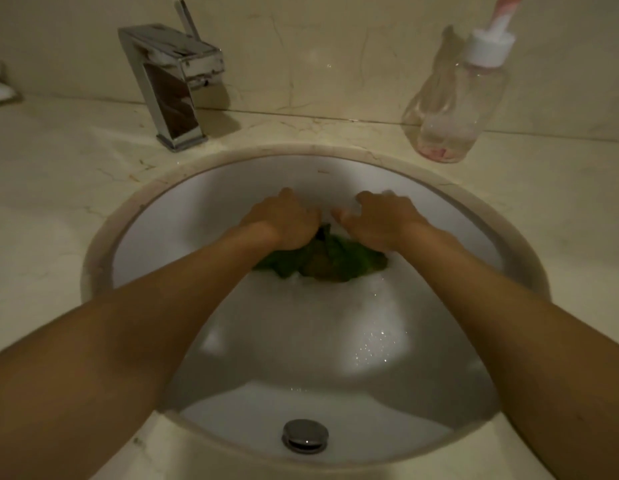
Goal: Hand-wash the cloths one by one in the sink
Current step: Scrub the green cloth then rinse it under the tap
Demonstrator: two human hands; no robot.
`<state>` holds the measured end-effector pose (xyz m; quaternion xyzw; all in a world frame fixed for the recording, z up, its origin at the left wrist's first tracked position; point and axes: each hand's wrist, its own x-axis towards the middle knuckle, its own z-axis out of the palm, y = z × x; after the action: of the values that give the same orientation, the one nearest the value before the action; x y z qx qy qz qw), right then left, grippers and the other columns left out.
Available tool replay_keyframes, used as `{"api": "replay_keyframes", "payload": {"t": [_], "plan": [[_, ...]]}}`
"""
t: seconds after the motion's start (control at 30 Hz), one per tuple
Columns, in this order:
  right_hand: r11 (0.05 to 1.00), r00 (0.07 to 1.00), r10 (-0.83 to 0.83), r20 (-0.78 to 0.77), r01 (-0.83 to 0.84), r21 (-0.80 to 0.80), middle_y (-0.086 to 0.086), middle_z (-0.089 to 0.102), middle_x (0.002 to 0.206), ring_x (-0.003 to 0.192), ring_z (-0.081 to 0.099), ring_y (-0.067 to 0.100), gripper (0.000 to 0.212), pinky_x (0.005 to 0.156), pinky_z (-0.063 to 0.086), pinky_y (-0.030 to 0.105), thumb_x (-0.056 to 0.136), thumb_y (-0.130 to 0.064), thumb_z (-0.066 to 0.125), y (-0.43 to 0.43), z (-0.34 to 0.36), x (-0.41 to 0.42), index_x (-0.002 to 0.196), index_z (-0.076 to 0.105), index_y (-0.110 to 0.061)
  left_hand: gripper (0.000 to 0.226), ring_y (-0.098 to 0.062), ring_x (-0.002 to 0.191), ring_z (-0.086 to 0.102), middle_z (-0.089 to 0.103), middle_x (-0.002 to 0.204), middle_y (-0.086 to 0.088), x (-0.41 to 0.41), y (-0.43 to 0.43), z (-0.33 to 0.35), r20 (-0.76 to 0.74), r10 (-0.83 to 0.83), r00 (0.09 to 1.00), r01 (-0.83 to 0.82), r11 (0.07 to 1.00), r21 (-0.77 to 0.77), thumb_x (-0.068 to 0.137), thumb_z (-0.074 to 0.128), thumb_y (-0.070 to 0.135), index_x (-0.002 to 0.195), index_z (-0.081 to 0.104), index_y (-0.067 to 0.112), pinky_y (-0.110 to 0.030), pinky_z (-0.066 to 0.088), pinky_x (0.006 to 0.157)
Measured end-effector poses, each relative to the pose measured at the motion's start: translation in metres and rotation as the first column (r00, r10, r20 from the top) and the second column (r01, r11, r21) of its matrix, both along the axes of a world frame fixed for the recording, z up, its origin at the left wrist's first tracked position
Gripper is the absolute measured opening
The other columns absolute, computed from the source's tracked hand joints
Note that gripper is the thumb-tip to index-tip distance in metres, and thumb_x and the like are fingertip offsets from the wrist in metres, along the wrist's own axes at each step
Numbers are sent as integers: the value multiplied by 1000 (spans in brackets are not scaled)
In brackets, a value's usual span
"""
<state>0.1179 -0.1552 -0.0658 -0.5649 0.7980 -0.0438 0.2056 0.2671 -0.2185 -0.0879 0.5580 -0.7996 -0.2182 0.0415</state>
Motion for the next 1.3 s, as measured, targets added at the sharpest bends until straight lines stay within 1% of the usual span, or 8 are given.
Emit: {"api": "replay_keyframes", "payload": {"t": [0.2, 0.37, 0.57, 0.77, 0.9, 1.07, 1.2, 1.3], "plan": [[867, 911, 411, 25, -399, 298, -4, 68, 118, 100, 63, 16, 40, 90, 50, 32, 96, -60, 49, -4, -29, 4, 122, 63, -33, 25, -23, 80, 63, 63, 89, -2, -2, -2, -11, 157, -200, 967, 206, 978, -23, 89, 64, 41, 92, 65, 16, -35, 52, 67], [948, 943, 280, -181, -243, 204, 2, 51, 149, 132, 51, 28, 68, 108, 44, 45, 91, -68, 54, -9, -51, 8, 146, 50, -28, 67, -30, 130, 45, 44, 142, -5, 2, 5, -27, 443, -231, 866, 216, 973, 85, 85, 65, 57, 140, 45, 23, -47, 41, 103], [962, 937, 194, 289, -239, 130, 8, 67, 95, 84, 65, 24, 24, 70, 53, 31, 98, -16, 57, -7, -40, 20, 113, 71, -3, 21, -27, 99, 62, 66, 108, -6, -5, 6, -17, 378, -332, 864, 298, 943, 148, 84, 68, 29, 103, 61, 22, -43, 51, 95], [899, 628, -213, 748, 426, -102, 14, 67, 93, 90, 67, 27, 12, 71, 60, 34, 99, -8, 59, -14, -10, -9, 91, 67, -9, 51, -28, 104, 63, 66, 118, -10, -16, 8, 3, -195, 102, 976, 12, 860, 510, 104, 33, 55, 124, 60, 16, -39, 49, 89], [908, 669, -201, 716, 402, -121, 14, 70, 100, 99, 68, 30, 16, 94, 59, 45, 102, -11, 54, -8, -12, 11, 93, 66, -12, 36, -30, 97, 67, 69, 108, -13, -19, 5, 10, -454, 330, 827, -60, 856, 513, 107, 36, 37, 113, 64, 16, -45, 56, 90], [923, 500, -145, 854, 379, -66, 11, 72, 96, 88, 72, 23, 17, 73, 61, 31, 108, -23, 49, 0, -3, 62, 105, 63, -14, 21, -17, 74, 60, 63, 87, -6, -13, 2, 21, -653, 373, 659, -203, 924, 323, 102, 47, 27, 93, 61, 14, -28, 45, 61], [824, 419, -234, 878, 564, -50, 12, 75, 93, 85, 74, 23, 27, 63, 59, 26, 107, -27, 50, -4, -4, 47, 106, 69, -9, 28, -23, 82, 69, 71, 91, -11, -26, 21, 28, -673, 442, 593, -112, 873, 474, 104, 45, 32, 98, 65, 13, -38, 60, 75], [722, 277, -280, 919, 691, 12, 20, 75, 98, 95, 74, 33, 30, 89, 61, 44, 106, -25, 51, -6, 0, 22, 104, 70, -1, 33, -28, 89, 72, 72, 96, -14, -47, 45, 26, -682, 378, 626, 25, 864, 502, 107, 42, 37, 111, 63, 12, -44, 62, 82]]}}
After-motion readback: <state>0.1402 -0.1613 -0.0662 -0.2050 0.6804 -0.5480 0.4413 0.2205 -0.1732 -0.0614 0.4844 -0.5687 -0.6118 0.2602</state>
